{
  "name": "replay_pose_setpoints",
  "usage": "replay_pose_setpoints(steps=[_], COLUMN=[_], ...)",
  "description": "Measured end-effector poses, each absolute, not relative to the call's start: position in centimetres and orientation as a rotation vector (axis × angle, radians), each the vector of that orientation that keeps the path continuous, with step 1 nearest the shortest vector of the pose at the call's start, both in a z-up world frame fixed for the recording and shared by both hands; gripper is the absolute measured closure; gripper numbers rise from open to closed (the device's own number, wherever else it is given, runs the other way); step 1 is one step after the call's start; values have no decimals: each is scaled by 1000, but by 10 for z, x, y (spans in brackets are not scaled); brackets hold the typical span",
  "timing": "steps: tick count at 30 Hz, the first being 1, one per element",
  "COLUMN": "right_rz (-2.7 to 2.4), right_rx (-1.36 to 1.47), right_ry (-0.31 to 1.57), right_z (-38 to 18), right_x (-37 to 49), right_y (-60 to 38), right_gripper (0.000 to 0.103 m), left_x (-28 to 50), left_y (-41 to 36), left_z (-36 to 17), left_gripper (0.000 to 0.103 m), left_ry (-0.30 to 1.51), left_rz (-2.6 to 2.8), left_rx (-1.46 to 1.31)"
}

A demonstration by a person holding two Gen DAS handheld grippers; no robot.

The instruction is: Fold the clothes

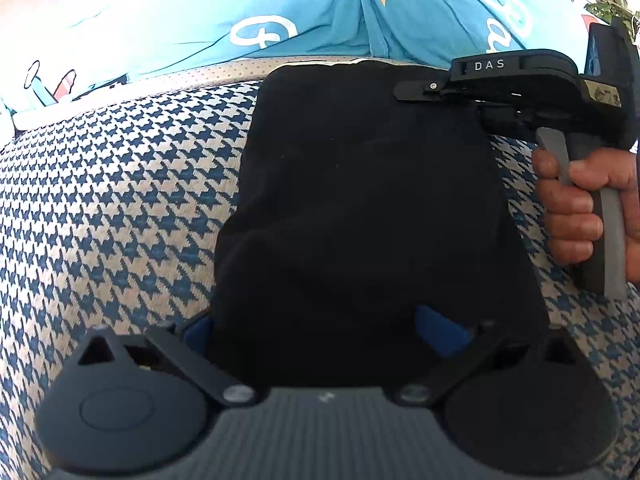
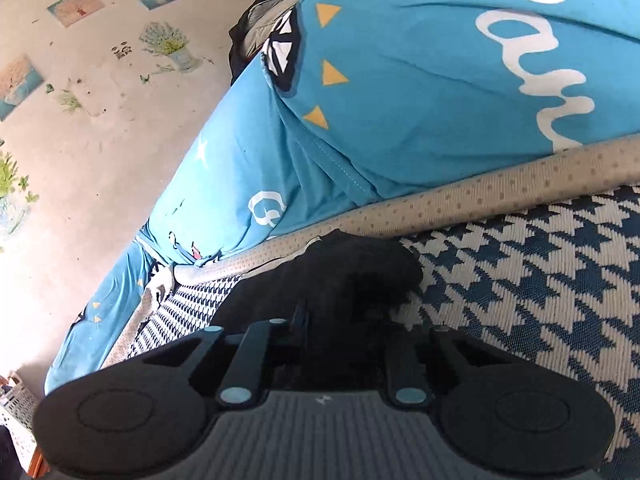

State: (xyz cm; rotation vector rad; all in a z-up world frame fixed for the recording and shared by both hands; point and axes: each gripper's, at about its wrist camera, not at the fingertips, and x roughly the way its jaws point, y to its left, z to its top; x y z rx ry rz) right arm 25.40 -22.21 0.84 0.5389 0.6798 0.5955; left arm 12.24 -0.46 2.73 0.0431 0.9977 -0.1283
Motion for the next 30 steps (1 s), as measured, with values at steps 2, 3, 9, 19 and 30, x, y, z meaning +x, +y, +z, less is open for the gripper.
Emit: replay_pose_setpoints(steps=[2,3,9,19,30], right_rz=[576,564,494,276,-62], right_rx=[519,513,471,359,336], right_ry=[663,653,609,560,520], right_z=[13,15,32,74,107], right_x=[250,247,231,195,112], right_y=[-219,-217,-217,-257,-352], right_gripper=[89,89,91,92,92], left_x=[123,123,123,111,102], left_y=[-5,-5,-7,-28,-50], left_z=[28,28,32,50,61], left_gripper=[0,0,0,0,0], left_ry=[999,999,996,953,931], left_rz=[-128,-127,-138,-283,-412], left_rx=[42,41,31,7,-22])
